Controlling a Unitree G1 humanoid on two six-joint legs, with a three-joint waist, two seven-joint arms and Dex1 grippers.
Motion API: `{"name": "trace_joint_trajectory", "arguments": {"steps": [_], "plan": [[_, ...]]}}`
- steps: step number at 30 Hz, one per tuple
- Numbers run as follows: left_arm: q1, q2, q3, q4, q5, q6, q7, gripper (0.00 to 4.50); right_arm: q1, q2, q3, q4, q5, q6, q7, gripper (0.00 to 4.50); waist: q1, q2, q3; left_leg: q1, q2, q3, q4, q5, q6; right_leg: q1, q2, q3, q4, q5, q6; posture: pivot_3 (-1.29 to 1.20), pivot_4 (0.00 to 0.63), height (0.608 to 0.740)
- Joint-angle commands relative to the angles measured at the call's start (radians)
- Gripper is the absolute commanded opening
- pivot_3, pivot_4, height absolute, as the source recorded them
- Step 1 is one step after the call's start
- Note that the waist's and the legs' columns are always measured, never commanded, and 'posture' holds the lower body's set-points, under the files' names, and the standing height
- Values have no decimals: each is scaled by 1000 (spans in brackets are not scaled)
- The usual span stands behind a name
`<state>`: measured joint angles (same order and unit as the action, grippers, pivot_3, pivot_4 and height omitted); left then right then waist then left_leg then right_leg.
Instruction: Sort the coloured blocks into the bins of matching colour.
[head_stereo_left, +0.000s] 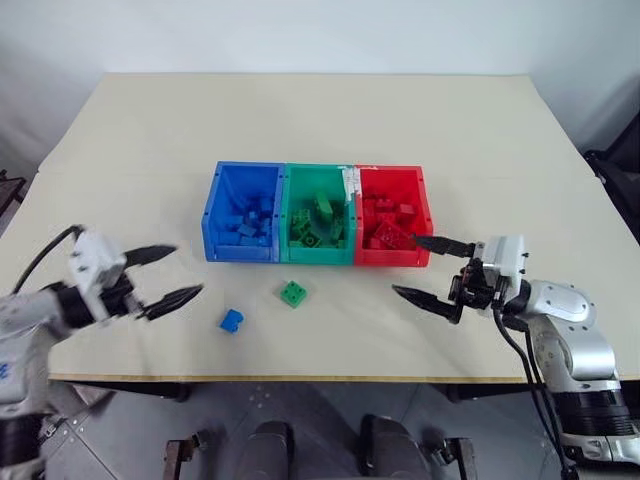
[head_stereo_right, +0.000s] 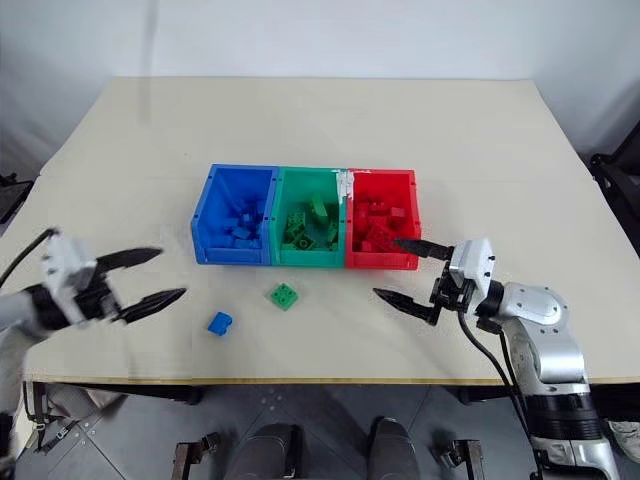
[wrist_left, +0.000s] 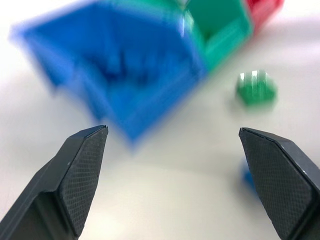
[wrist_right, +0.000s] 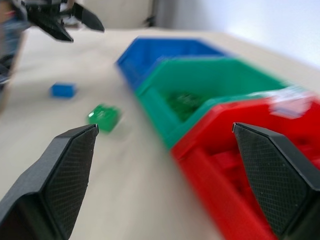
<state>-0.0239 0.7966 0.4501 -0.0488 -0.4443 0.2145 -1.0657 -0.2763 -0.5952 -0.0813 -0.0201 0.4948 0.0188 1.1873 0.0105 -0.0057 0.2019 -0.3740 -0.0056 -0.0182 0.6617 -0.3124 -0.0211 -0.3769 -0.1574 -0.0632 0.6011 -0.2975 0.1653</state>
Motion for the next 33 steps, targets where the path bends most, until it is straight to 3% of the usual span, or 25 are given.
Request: {"name": "trace_joint_trajectory", "arguments": {"steps": [1, 8, 15, 22, 28, 33], "plan": [[42, 14, 29, -39, 1, -42, -2, 4464, -33, -17, 10, 12, -2, -26, 53, 4500, 5, 0, 0, 0, 0, 0, 1, 0, 0, 0, 0, 0, 0, 0, 0, 0, 150, 740], [-41, -7, -181, -232, 6, 100, 87, 4464, -20, -48, -3, 31, -17, -29, 86, 4500, 13, 0, 0, 0, 1, 0, 1, -1, -1, 0, 1, 0, 0, 0, 0, 0, 150, 740], [-212, -111, -432, -453, 35, 519, 397, 4464, 59, -70, -52, -32, -7, -24, 42, 4500, 12, 0, 0, 0, 2, 1, 1, -2, -2, 0, 4, 2, 0, 0, 0, 0, 150, 740], [-300, -221, -592, -406, 96, 662, 538, 4464, 127, -69, -68, -109, -7, -15, -5, 4500, 9, 0, 0, 1, 3, 2, 2, -2, -3, 0, 6, 4, 0, 0, -1, 0, 150, 740], [-322, -252, -633, -349, 130, 665, 557, 4464, 165, -68, -77, -143, -7, -15, -40, 4500, 12, 0, 0, 1, 3, 2, 2, -3, -3, 0, 6, 5, 0, 0, -1, 0, 150, 740], [-314, -258, -645, -351, 135, 656, 543, 3239, 174, -67, -73, -153, -4, -15, -56, 4500, 12, 0, 0, 1, 3, 2, 2, -3, -3, 0, 6, 5, 0, 0, -1, 0, 150, 740]]}}
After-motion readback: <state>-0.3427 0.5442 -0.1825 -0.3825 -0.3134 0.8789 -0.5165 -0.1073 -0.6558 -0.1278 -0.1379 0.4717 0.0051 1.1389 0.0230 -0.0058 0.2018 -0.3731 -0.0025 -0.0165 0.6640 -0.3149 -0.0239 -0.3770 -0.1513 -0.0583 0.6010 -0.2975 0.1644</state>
